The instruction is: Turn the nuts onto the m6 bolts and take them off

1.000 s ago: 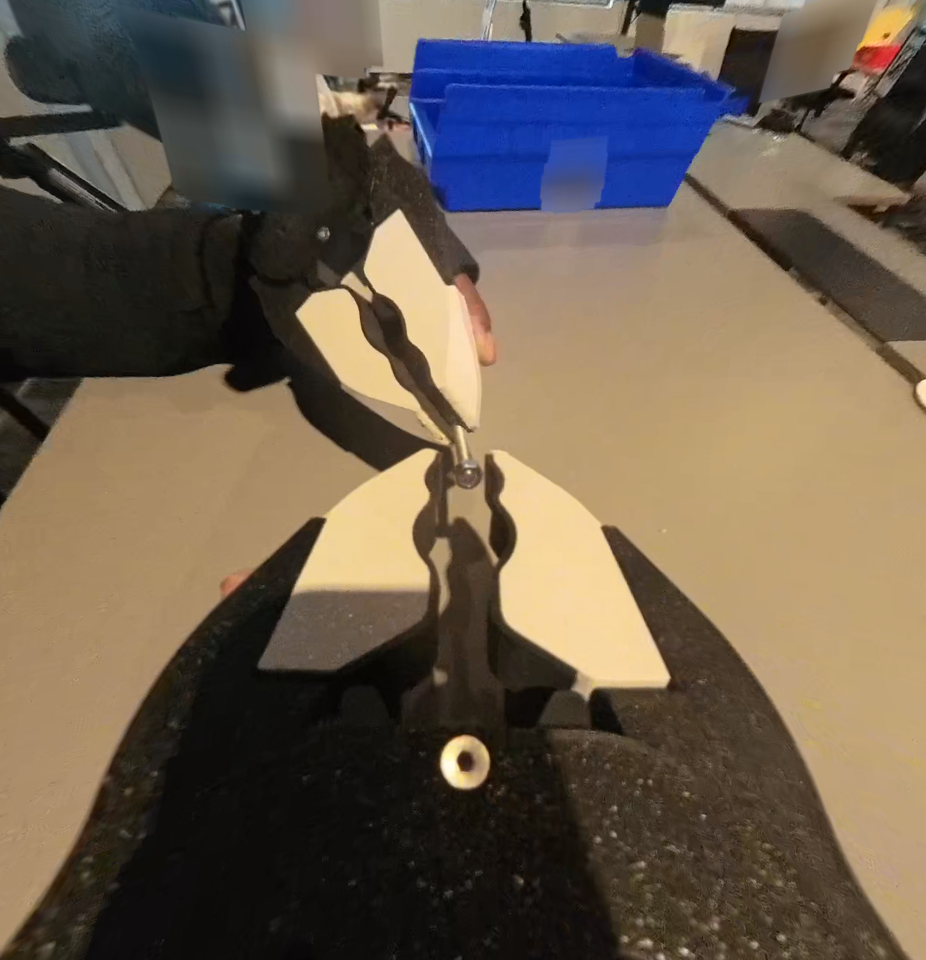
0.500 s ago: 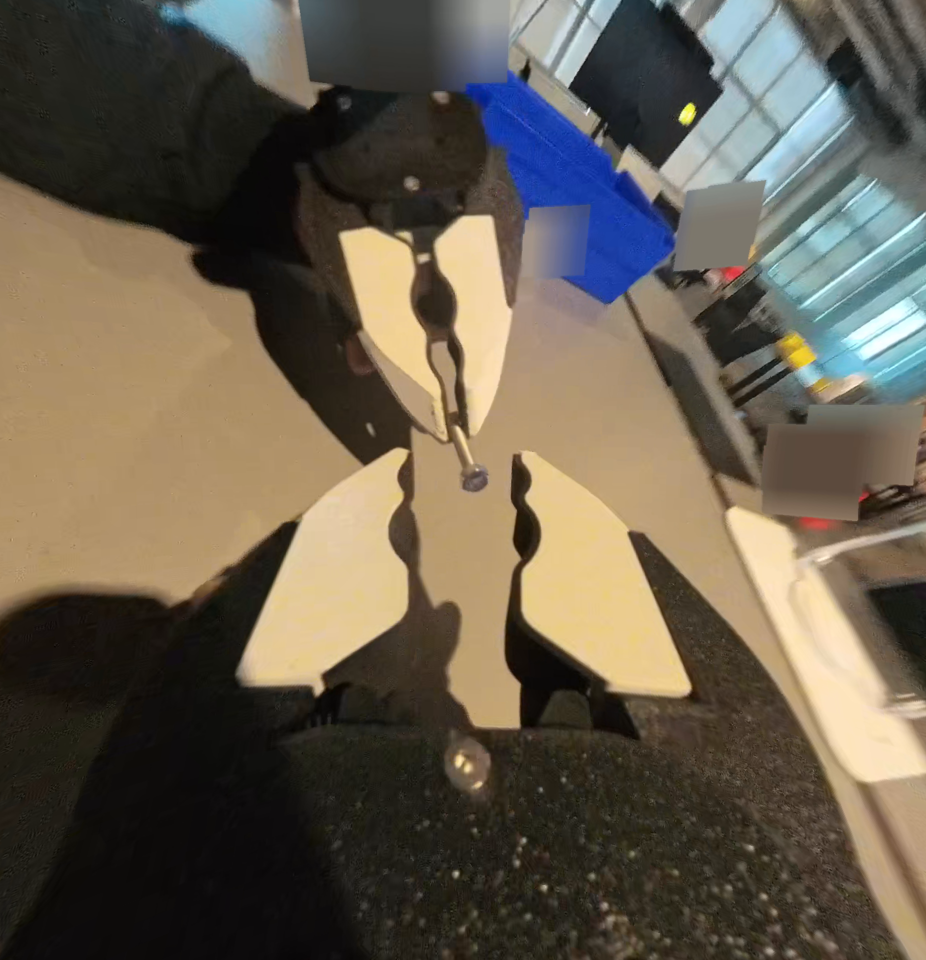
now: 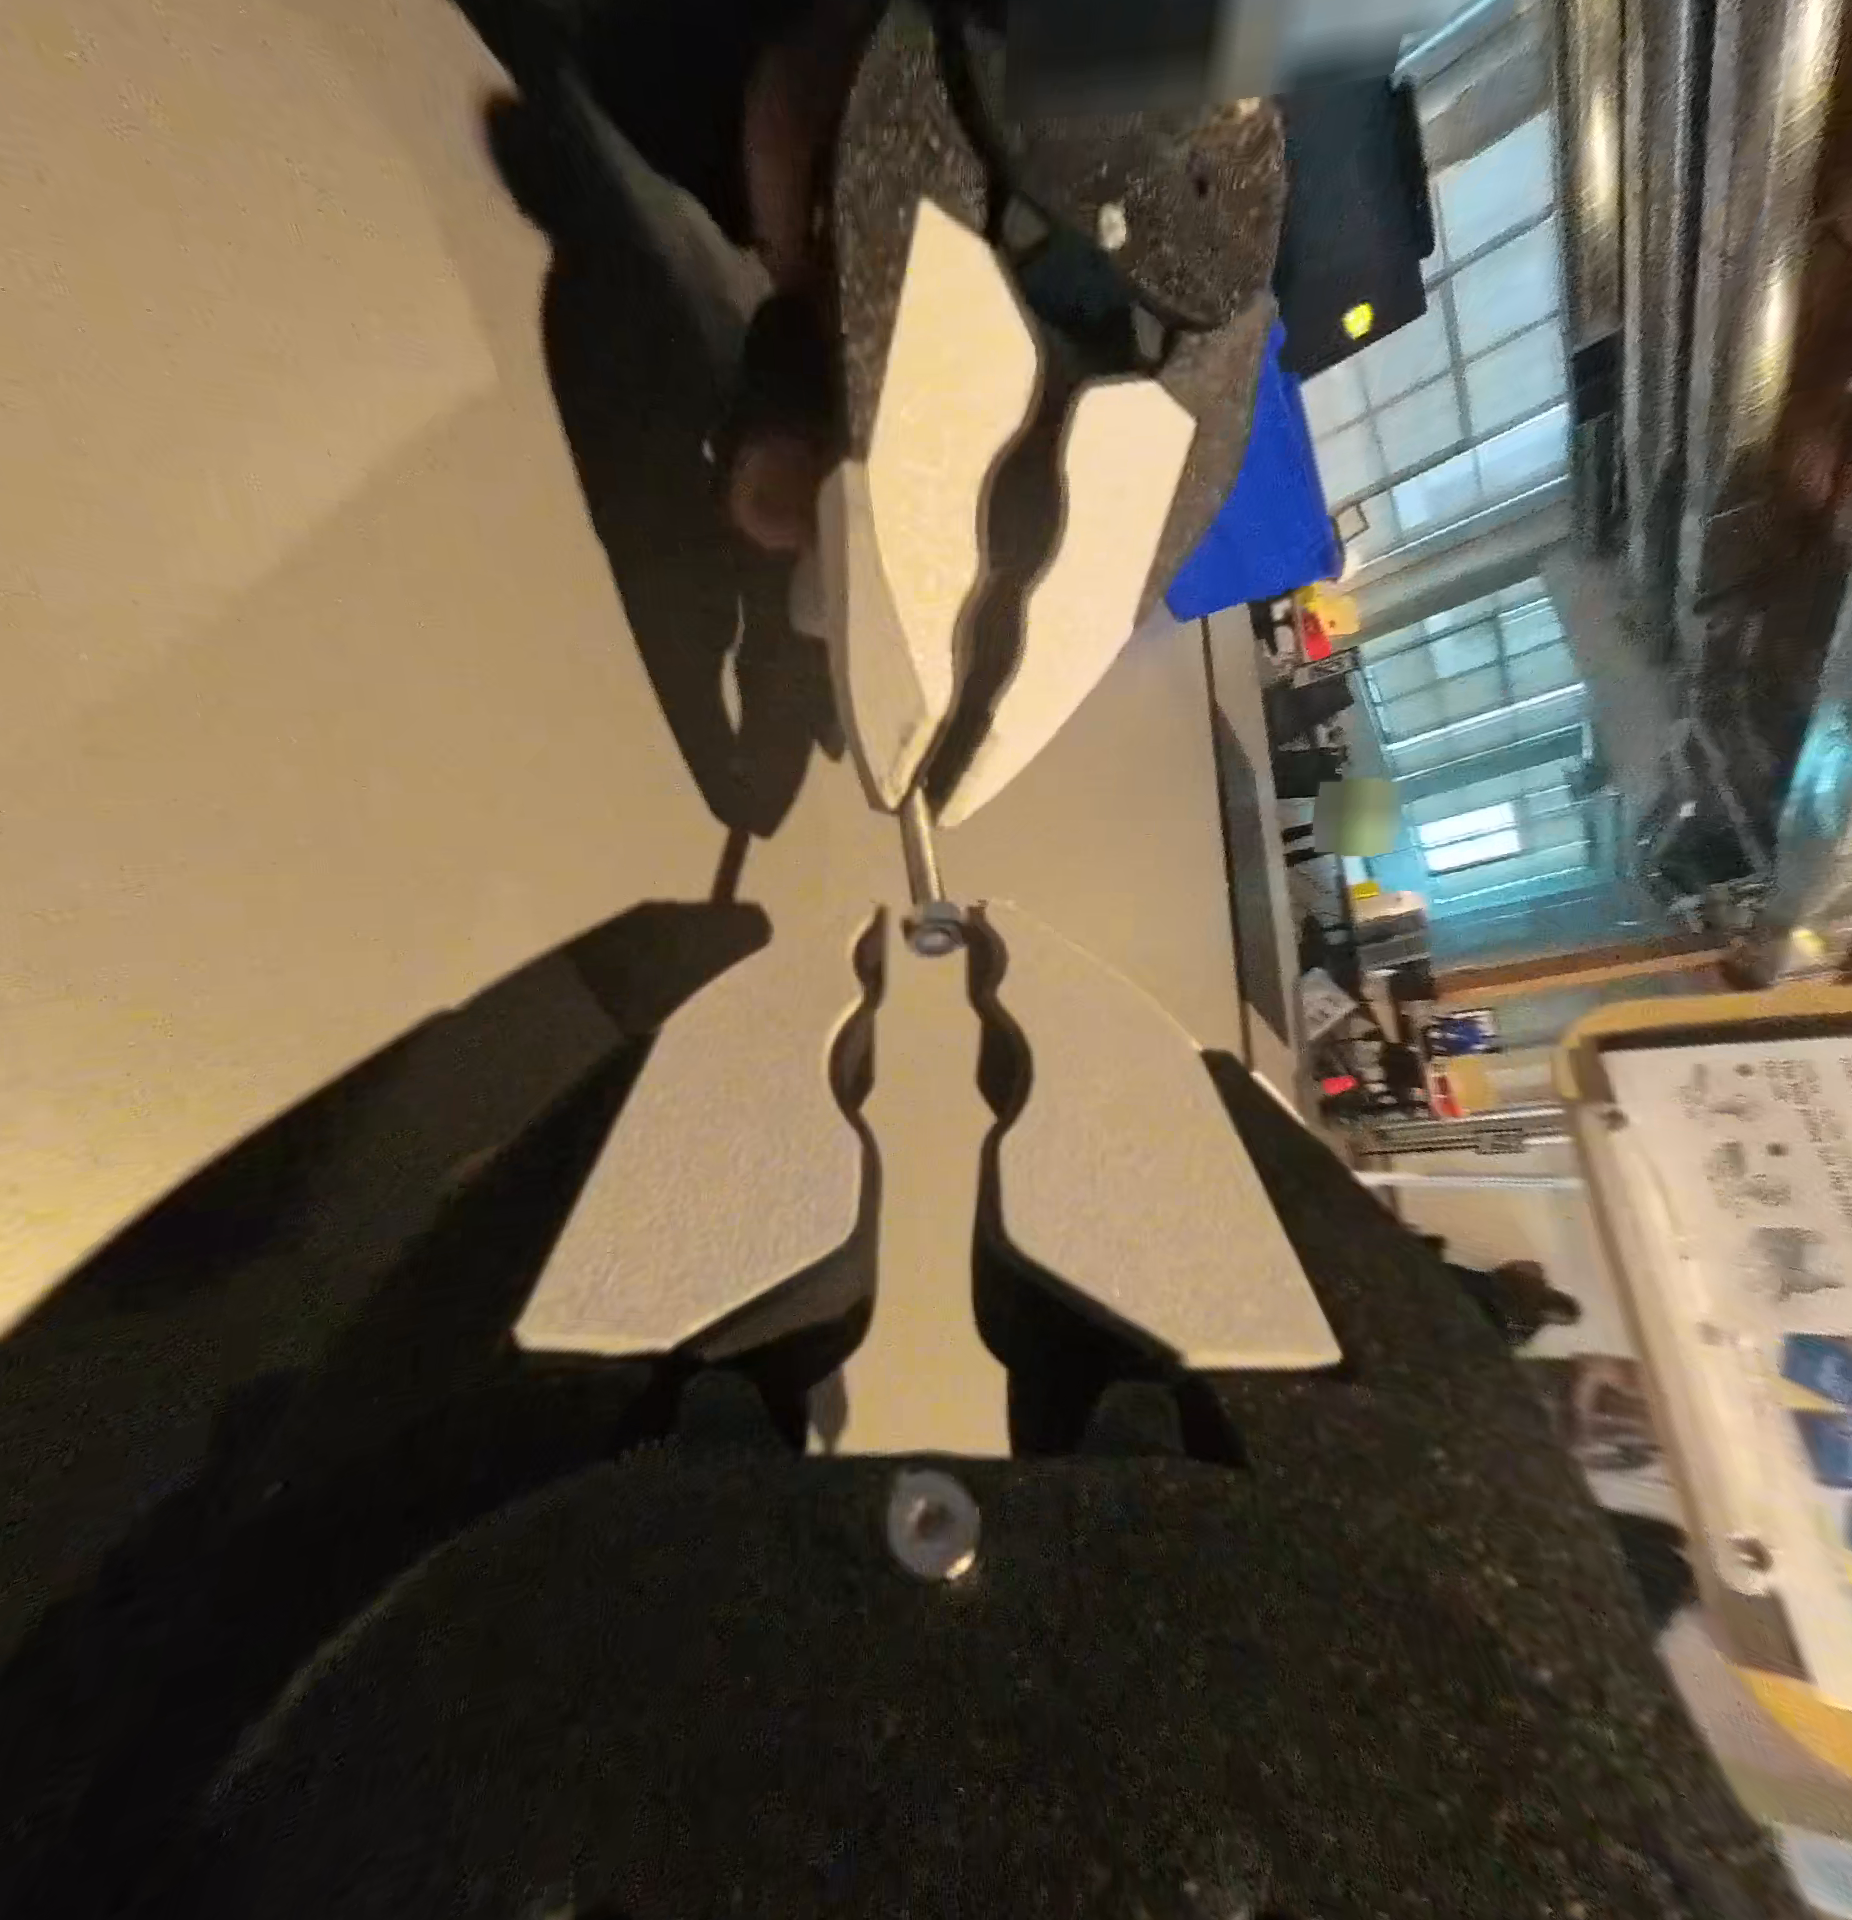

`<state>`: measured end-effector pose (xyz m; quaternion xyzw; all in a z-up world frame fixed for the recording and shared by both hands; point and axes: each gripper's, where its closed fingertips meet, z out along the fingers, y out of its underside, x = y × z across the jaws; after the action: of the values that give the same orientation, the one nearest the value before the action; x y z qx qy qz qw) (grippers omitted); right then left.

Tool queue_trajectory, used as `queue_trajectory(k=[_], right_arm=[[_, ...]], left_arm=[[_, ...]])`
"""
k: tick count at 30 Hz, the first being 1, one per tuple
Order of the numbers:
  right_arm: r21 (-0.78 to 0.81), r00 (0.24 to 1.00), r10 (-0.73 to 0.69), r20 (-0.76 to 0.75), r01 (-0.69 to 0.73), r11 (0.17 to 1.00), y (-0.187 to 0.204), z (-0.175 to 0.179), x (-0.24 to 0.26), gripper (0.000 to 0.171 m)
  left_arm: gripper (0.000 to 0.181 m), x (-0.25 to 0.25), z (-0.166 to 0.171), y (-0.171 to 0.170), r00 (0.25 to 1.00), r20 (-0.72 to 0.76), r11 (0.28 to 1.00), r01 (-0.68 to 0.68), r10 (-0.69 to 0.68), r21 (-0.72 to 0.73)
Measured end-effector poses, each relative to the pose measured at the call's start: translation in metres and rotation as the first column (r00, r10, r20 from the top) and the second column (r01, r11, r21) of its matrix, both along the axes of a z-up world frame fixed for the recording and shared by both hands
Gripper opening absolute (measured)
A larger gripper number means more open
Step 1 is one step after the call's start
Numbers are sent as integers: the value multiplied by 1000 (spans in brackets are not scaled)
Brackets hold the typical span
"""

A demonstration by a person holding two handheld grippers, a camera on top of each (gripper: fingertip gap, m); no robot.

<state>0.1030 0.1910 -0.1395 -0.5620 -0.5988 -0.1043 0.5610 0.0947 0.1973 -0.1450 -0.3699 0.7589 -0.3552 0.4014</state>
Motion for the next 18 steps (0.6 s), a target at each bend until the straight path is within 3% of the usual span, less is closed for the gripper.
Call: queue_trajectory(k=[2,4,7,12,15,18], right_arm=[[-83,990,-10,-141,-2,997,-1,8,-3,36],[-194,957,-57,-285,0,981,0,16,-1,40],[-361,891,-142,-431,-26,932,3,19,3,39],[-501,854,-223,-470,-51,864,6,9,5,25],[-431,899,-159,-408,-36,901,4,6,3,12],[-197,973,-12,-230,-34,980,-1,1,-1,12]], left_arm=[[5,2,6,3,999,41,1000,-16,16,-7],[5,3,9,6,997,77,999,-35,32,36],[5,5,8,8,994,106,991,-48,35,126],[5,8,9,7,990,137,976,-55,26,213],[5,7,5,6,994,112,978,-40,18,204],[5,2,-2,-1,999,46,994,17,-22,110]])
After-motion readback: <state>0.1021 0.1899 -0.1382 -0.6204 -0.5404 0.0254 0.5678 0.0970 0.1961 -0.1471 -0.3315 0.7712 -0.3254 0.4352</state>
